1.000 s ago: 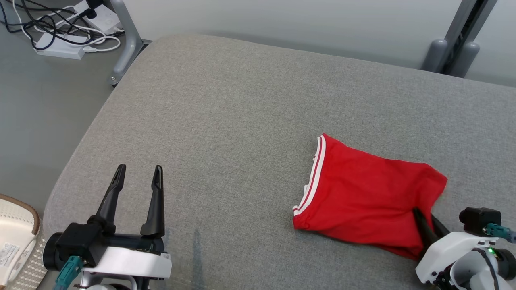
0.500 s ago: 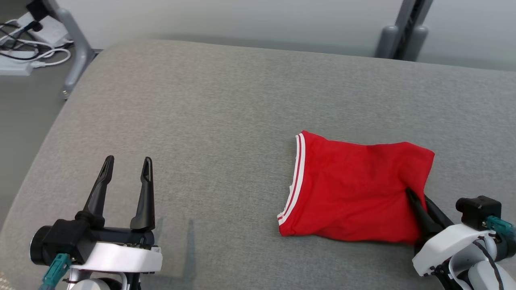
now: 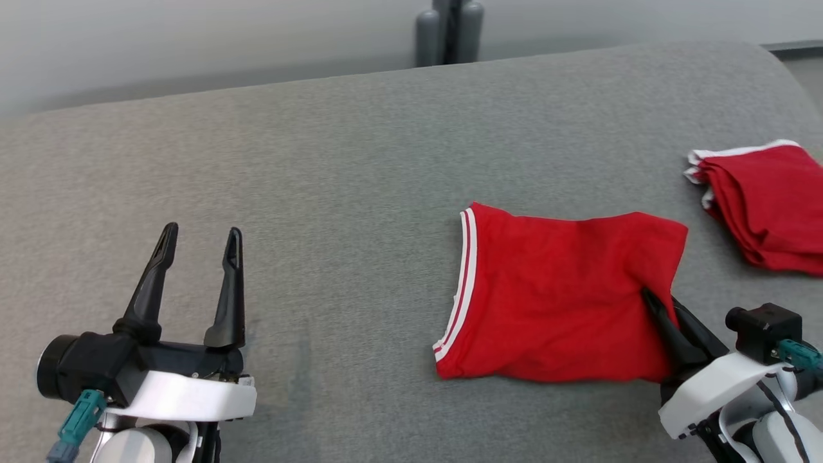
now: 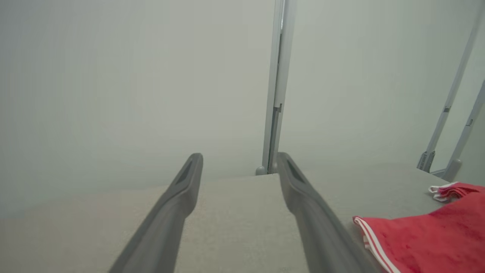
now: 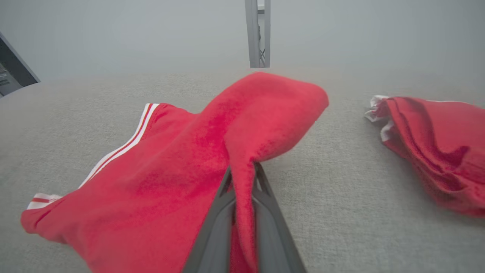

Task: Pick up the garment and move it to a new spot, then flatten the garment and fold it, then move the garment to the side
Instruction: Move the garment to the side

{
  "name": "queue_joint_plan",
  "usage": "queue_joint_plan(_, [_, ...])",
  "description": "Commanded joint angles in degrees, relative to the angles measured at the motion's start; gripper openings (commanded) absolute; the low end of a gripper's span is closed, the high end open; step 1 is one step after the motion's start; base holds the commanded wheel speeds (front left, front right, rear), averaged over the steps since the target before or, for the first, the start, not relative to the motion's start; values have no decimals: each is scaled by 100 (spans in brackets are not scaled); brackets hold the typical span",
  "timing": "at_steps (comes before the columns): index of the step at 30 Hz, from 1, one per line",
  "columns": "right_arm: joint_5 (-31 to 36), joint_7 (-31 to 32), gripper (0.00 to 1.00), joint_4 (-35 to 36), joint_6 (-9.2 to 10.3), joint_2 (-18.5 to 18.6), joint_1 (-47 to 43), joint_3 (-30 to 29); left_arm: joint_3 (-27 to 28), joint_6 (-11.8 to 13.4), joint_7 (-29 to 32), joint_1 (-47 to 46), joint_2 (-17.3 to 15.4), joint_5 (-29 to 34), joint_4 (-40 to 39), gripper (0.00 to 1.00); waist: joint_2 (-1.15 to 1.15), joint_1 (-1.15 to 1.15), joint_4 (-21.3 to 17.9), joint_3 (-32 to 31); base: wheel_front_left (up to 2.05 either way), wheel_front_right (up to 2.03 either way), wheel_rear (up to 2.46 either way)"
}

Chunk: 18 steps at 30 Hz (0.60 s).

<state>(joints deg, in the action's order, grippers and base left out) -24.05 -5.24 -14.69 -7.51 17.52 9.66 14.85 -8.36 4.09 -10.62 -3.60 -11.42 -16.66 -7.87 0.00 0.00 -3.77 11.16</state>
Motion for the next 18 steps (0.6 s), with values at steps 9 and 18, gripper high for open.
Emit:
queue_joint_plan(9, [86, 43, 0, 243, 5, 470, 975, 473, -112, -44, 142, -434, -95, 104, -225, 100, 0, 0, -788, 608, 0, 0, 0])
queue_joint_plan(18, [37, 98, 0, 109, 5, 1588, 2119, 492, -244, -201, 344, -911, -273, 214, -377, 100, 0, 0, -917, 1301, 0, 0, 0])
